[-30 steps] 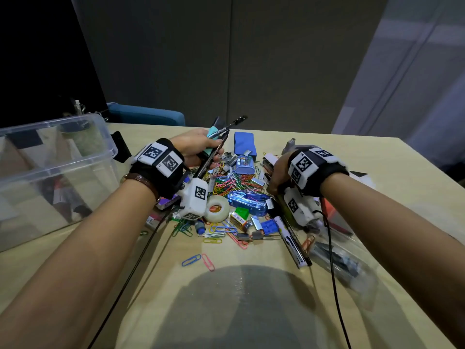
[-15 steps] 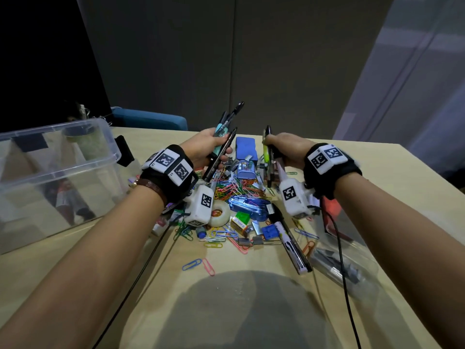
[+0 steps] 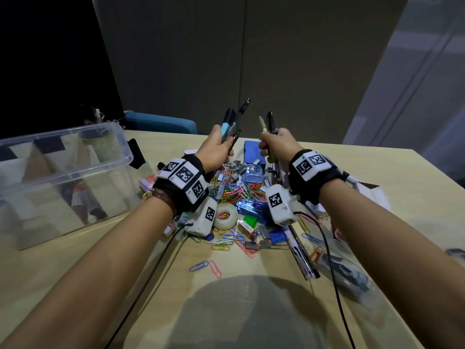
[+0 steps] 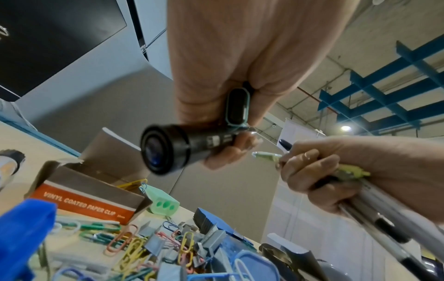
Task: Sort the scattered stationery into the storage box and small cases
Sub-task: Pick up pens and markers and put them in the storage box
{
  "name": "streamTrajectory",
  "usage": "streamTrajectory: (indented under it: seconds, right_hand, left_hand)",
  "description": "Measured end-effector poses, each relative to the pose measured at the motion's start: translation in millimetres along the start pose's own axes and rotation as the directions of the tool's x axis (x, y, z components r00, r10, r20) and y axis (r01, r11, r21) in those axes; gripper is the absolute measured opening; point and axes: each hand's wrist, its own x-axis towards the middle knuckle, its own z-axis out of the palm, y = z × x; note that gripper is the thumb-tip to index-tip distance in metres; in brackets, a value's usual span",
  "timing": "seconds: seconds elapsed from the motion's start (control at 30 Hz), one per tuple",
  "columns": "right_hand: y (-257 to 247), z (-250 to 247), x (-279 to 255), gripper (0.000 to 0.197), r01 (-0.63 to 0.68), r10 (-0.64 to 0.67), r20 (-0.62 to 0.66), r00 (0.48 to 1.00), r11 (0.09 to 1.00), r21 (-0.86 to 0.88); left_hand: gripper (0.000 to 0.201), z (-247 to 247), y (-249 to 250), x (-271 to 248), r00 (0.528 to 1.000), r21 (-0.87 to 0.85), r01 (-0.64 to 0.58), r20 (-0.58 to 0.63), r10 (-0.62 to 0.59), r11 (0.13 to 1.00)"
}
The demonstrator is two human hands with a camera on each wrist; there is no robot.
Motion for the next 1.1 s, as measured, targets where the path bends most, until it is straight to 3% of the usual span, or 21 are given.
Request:
streamTrajectory:
  seconds: [0.17, 0.33, 0.43, 0.53, 0.67, 0.8, 0.9, 0.97, 1.1]
  right_hand:
    - [-6.9, 3.1, 1.3, 0.013, 0.027, -0.021, -0.063, 0.998, 0.995, 0.093]
    - [-6.0, 3.4, -1.8, 0.050, 0.018, 0.005, -0.114, 0.993, 0.980, 0.200]
    - [-5.2, 4.2, -4.2, 0.036, 0.005, 0.021, -0.097, 0.995, 0.964, 0.267]
    - [-5.5, 4.1, -2.7, 0.022, 0.014, 0.015, -0.106, 0.994, 0.963, 0.270]
    - [-11.8, -0.6, -0.8, 0.023, 0.019, 0.004, -0.108, 0.994, 0.978, 0.209]
    - [-20.5, -10.3, -0.1, 0.017, 0.071, -0.046, -0.108, 0.993, 0.968, 0.239]
    - [-19.7, -18.1, 0.9, 0.017, 0.056, -0.036, -0.118, 0.992, 0.984, 0.167]
    - [-15.6, -21.2, 0.3, 0.019, 0.039, -0.038, -0.049, 0.998, 0.999, 0.016]
    - [-12.0, -19.3, -7.7, 0.018, 0.044, -0.028, 0.083, 0.996, 0.980, -0.193]
  left_hand:
    - [0.009, 2.0, 0.1, 2.3, 1.000, 0.124, 0.001, 0.005, -0.001, 0.992]
    - [0.013, 8.5, 0.5, -3.8, 0.997, 0.371, -0.079, 0.027, 0.074, 0.925]
    - [0.020, 13.7, 2.2, -6.5, 0.993, 0.519, -0.118, 0.035, 0.116, 0.847]
    - [0.021, 18.7, 5.7, -6.0, 0.992, 0.552, -0.126, 0.049, 0.118, 0.824]
    - [0.020, 17.0, 5.3, -3.5, 0.994, 0.406, -0.098, 0.080, 0.071, 0.909]
    - [0.026, 8.2, 3.7, -3.8, 0.990, 0.055, 0.030, 0.133, -0.037, 0.998]
    - [0.015, -2.9, 3.6, -5.6, 0.976, -0.158, 0.091, 0.211, -0.056, 0.983]
    - [0.007, -9.4, 4.0, -7.6, 0.972, -0.215, 0.119, 0.226, -0.070, 0.969]
    - [0.015, -15.4, 7.2, -13.5, 0.980, -0.268, 0.126, 0.183, -0.078, 0.955]
